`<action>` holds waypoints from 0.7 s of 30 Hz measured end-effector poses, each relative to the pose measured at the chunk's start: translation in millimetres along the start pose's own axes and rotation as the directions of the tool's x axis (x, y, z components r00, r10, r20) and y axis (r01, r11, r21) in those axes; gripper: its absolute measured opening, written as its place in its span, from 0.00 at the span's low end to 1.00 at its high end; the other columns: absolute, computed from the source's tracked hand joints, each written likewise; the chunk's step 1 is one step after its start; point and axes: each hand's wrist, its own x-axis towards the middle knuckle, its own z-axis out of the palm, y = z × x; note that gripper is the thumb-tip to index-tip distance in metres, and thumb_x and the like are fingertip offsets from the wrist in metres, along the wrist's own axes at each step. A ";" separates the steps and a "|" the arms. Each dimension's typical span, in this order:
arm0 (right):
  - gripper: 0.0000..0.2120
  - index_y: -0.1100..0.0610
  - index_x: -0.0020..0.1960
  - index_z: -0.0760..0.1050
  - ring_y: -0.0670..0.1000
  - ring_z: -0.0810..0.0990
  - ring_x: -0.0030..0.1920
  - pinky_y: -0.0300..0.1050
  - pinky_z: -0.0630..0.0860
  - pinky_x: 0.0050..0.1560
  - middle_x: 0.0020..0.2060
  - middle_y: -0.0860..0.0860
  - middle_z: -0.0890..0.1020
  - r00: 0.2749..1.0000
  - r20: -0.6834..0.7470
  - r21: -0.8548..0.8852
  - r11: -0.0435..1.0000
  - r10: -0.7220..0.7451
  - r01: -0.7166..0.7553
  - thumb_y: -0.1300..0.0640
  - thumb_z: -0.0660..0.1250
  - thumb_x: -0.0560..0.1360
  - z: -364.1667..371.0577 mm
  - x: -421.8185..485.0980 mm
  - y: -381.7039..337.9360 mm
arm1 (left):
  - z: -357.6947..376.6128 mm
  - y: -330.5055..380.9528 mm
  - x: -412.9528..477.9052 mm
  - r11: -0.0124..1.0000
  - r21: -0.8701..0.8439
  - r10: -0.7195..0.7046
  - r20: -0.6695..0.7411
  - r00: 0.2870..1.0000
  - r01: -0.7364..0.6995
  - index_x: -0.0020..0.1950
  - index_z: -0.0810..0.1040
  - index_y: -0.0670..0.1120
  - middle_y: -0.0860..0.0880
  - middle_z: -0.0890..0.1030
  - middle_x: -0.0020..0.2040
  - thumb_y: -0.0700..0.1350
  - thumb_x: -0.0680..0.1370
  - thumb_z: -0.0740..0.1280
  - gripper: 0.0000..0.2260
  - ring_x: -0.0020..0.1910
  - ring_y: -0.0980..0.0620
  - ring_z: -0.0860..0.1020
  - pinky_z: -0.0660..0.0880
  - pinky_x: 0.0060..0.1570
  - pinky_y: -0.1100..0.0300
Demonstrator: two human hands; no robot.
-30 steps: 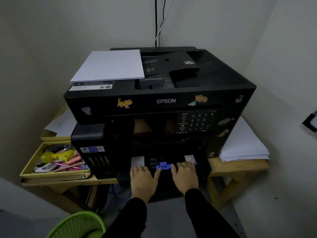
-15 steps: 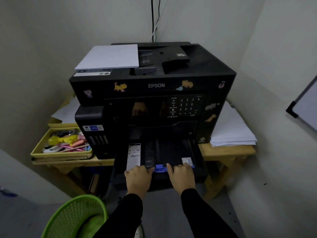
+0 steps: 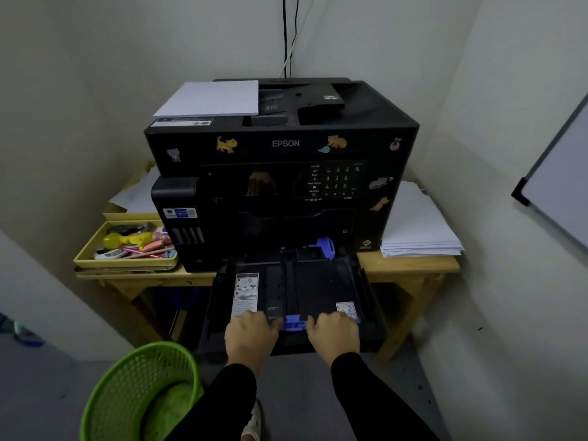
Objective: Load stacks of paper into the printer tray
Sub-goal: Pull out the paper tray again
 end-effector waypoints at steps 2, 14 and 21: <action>0.17 0.57 0.23 0.78 0.53 0.79 0.24 0.40 0.60 0.25 0.21 0.54 0.79 1.000 0.023 -0.040 0.999 -0.004 0.005 0.47 0.76 0.62 -0.7 -8.3 2.3 | 2.7 -0.1 -6.5 1.000 0.023 0.000 0.001 1.000 0.000 0.52 0.80 0.44 0.47 0.82 0.51 0.62 0.79 0.54 0.24 0.51 0.48 0.81 0.76 0.44 0.58; 0.23 0.61 0.50 0.80 0.56 0.80 0.49 0.49 0.76 0.49 0.46 0.57 0.83 0.999 0.026 0.048 0.999 -0.028 0.026 0.49 0.51 0.81 4.0 -20.7 4.8 | 15.5 5.4 -19.9 0.997 0.073 0.021 -0.051 0.998 -0.017 0.55 0.80 0.45 0.47 0.82 0.53 0.56 0.82 0.50 0.22 0.52 0.46 0.82 0.77 0.48 0.55; 0.15 0.61 0.41 0.80 0.56 0.83 0.38 0.46 0.77 0.36 0.38 0.58 0.83 0.995 -0.078 0.146 0.988 0.060 -0.048 0.50 0.64 0.75 -17.0 2.7 -3.6 | 3.1 11.5 -3.0 0.996 0.090 0.024 -0.075 0.997 -0.017 0.67 0.71 0.40 0.41 0.73 0.65 0.48 0.82 0.55 0.18 0.60 0.46 0.78 0.79 0.53 0.55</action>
